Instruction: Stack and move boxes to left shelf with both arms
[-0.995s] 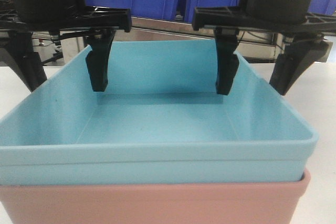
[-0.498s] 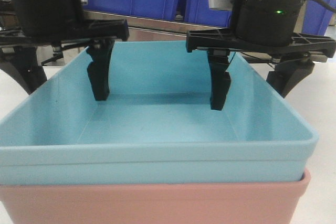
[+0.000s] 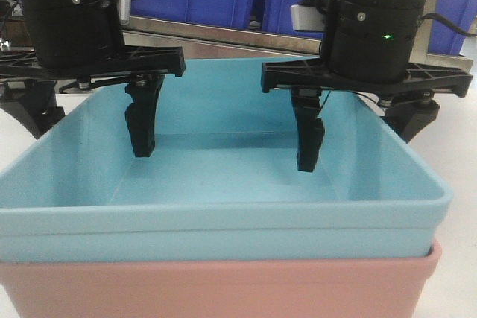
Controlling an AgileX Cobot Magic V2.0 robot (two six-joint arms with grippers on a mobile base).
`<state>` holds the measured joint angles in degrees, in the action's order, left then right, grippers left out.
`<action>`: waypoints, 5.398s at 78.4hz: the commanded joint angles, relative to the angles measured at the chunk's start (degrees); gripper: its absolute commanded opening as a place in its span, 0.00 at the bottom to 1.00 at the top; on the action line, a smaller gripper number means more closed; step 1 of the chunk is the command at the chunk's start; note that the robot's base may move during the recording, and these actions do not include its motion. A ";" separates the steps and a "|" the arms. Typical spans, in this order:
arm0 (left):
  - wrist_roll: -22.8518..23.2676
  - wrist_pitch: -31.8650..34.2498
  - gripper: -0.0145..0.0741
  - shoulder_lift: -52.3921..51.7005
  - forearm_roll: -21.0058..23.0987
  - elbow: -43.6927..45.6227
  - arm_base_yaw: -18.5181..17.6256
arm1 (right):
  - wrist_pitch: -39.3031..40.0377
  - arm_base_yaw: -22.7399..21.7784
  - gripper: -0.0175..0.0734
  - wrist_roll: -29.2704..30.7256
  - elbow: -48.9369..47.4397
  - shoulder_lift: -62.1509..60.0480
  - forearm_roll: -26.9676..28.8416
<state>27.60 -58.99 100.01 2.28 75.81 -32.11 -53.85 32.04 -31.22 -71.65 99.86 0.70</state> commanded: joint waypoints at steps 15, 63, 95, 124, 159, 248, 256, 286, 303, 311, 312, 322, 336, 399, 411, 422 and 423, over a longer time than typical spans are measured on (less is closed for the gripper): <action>-0.12 0.50 0.62 -2.44 -0.03 -0.86 -0.01 | -0.71 -0.07 0.74 0.52 -1.70 -2.27 -0.27; 0.10 0.48 0.51 -2.44 0.41 -1.28 -0.01 | -1.39 -0.07 0.68 0.52 -1.70 -2.27 -0.27; 0.41 -0.97 0.17 -2.44 3.29 -1.28 -0.01 | -2.42 -0.07 0.27 0.47 -1.70 -2.27 -0.16; 0.41 -0.70 0.17 -2.44 3.41 -1.28 -0.01 | -2.78 -0.07 0.27 0.47 -1.70 -2.27 -0.16; 4.08 -8.88 0.17 -4.16 4.82 4.57 -0.49 | -11.28 -0.07 0.27 -3.15 -8.05 -4.79 -3.59; 17.22 -16.37 0.17 -20.53 1.23 0.10 -15.22 | -21.61 15.66 0.27 -17.35 -2.25 -22.86 -7.49; 17.93 -16.37 0.17 -21.58 1.29 -1.15 -15.61 | -21.56 16.26 0.27 -18.86 -0.59 -24.59 -7.24; 19.68 -16.37 0.17 -25.85 2.23 -5.15 -17.20 | -21.06 20.60 0.27 -23.71 4.29 -29.71 -7.23; 19.83 -16.37 0.16 -27.38 2.11 -5.99 -17.20 | -20.89 20.60 0.27 -23.71 4.45 -29.85 -7.65; 19.83 -16.37 0.16 -28.19 1.66 -5.99 -17.20 | -21.26 20.60 0.27 -23.71 4.45 -29.85 -7.69; 19.83 -16.37 0.16 -28.19 1.49 -5.99 -17.20 | -21.26 20.60 0.27 -23.71 4.45 -29.85 -7.69; 19.83 -16.37 0.16 -28.88 0.57 -5.99 -17.20 | -21.40 20.60 0.27 -23.71 4.45 -29.85 -7.97; 19.91 -16.37 0.16 -29.01 0.57 -5.99 -17.20 | -22.03 20.60 0.27 -23.71 4.45 -29.85 -8.17; 19.03 -16.37 0.16 -29.01 -0.24 -5.99 -17.20 | -22.04 20.60 0.27 -23.71 4.49 -31.84 -9.52; 19.03 -16.37 0.16 -29.01 -0.24 -5.99 -17.20 | -21.81 20.60 0.27 -23.71 4.49 -31.84 -9.53; 19.03 -16.37 0.16 -29.01 -0.24 -5.99 -17.20 | -21.80 20.60 0.27 -23.71 4.49 -31.84 -9.53; 19.03 -16.37 0.16 -29.01 -0.24 -5.99 -17.20 | -21.80 20.60 0.27 -23.71 4.49 -31.84 -9.53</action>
<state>46.63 -72.55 73.17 0.89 67.78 -48.57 -72.11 52.41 -54.88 -65.07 70.09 -8.25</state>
